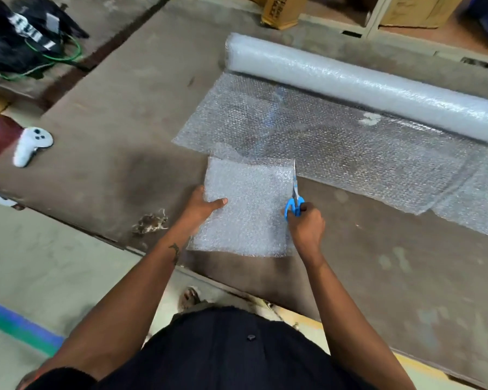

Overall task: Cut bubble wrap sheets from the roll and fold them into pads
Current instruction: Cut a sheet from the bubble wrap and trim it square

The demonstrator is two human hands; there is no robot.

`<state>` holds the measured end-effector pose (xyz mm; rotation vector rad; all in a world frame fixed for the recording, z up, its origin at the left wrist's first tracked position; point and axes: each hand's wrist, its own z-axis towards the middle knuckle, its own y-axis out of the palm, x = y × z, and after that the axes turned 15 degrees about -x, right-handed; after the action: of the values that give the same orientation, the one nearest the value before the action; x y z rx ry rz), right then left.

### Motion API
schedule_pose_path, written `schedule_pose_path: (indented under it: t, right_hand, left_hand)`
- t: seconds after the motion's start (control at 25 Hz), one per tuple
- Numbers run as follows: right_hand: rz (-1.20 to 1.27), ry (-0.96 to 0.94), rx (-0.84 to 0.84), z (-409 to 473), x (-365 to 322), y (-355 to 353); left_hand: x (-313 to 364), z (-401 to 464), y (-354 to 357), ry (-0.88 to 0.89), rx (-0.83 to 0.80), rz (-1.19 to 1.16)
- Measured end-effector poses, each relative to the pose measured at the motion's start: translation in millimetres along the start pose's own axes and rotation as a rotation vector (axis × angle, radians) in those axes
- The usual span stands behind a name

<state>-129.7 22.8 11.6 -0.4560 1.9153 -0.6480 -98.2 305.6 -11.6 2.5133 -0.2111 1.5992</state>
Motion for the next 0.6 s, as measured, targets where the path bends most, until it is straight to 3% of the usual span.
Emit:
schedule_pose_path:
  t: [0.36,0.6]
  right_hand:
    - [0.130,0.013,-0.023,-3,-137,173]
    - [0.235,-0.047,-0.136,5,-208,250]
  left_hand:
    - [34,26,-242,-0.059,0.008,0.320]
    - [52,32,-358,-0.074,0.132,0.477]
